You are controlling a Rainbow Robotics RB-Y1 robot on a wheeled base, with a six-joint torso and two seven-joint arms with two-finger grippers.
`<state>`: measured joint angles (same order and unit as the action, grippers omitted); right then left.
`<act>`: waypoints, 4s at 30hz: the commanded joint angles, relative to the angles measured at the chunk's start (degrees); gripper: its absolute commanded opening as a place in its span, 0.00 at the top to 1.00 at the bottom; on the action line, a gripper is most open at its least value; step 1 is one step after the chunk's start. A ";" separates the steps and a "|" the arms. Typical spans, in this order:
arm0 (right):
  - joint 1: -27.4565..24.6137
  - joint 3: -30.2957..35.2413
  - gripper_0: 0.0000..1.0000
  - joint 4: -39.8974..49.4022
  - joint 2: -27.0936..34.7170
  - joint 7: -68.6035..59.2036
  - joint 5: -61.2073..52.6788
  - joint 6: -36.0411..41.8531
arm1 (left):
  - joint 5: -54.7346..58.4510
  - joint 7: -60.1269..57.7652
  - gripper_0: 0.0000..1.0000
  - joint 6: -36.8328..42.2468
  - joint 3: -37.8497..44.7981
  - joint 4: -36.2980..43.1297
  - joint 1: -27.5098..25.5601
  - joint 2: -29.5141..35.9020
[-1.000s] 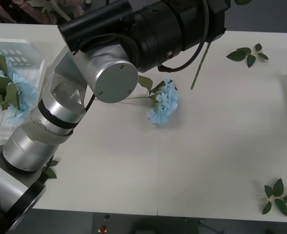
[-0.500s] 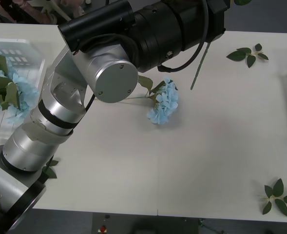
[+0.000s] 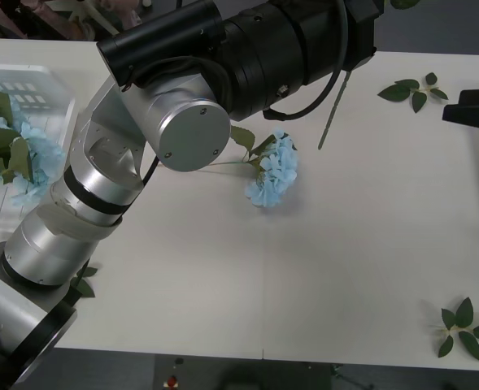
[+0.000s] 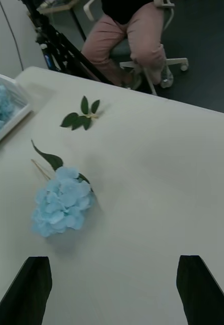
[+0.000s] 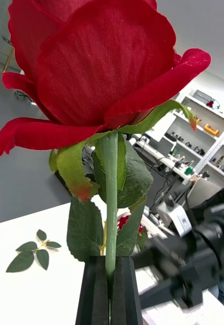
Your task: Put the red flowers into the right box and the blue flowers into the left box
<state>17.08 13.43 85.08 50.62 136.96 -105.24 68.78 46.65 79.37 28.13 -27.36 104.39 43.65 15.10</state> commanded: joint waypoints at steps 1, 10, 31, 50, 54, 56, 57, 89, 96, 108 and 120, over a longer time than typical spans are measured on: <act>-5.57 -0.78 0.28 7.82 0.18 8.50 -7.17 -1.54 | 0.37 0.34 1.00 -0.44 0.73 0.82 1.35 -0.33; -11.37 -3.41 0.28 16.96 -1.92 10.08 -20.18 -5.67 | 0.37 0.34 1.00 -0.44 0.73 0.82 1.35 -0.33; -3.37 -8.51 0.28 16.26 -26.71 11.40 -7.08 -11.74 | 0.37 0.34 1.00 -0.44 0.73 0.82 1.35 -0.33; 2.26 -13.26 1.00 10.90 -31.63 12.37 -3.65 -15.52 | 0.37 0.34 1.00 -0.44 0.73 0.82 1.35 -0.33; 2.78 -13.26 1.00 10.63 -31.54 12.02 -3.48 -15.69 | 0.37 0.34 0.00 -0.44 0.73 0.82 1.35 -0.33; 2.70 -13.26 1.00 10.55 -31.46 11.93 -3.39 -15.87 | 0.37 0.34 0.00 -0.44 0.73 0.82 1.35 -0.33; 2.78 -13.26 1.00 10.63 -31.46 11.84 -3.48 -15.87 | 0.37 0.34 0.00 -0.44 0.73 0.82 1.35 -0.33; 2.78 -13.61 1.00 -9.32 8.71 -2.93 -5.67 -7.87 | 12.24 7.02 0.00 15.64 3.89 14.53 -7.17 36.58; 2.78 -17.83 1.00 -21.01 22.33 -3.01 -2.07 -6.82 | 15.05 33.66 0.00 30.32 2.75 6.00 -7.52 39.13; 2.78 -32.68 1.00 -35.42 27.52 -3.72 -2.07 -25.63 | 6.88 46.58 0.00 25.57 -13.95 -15.53 3.02 28.41; 2.87 -37.34 1.00 -43.24 23.04 -6.35 -0.93 -38.98 | 2.04 46.49 0.00 22.50 -23.00 -30.47 12.52 15.57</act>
<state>18.80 -25.02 43.67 74.60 132.56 -107.12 31.54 49.07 126.45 52.22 -48.98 75.63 53.28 32.20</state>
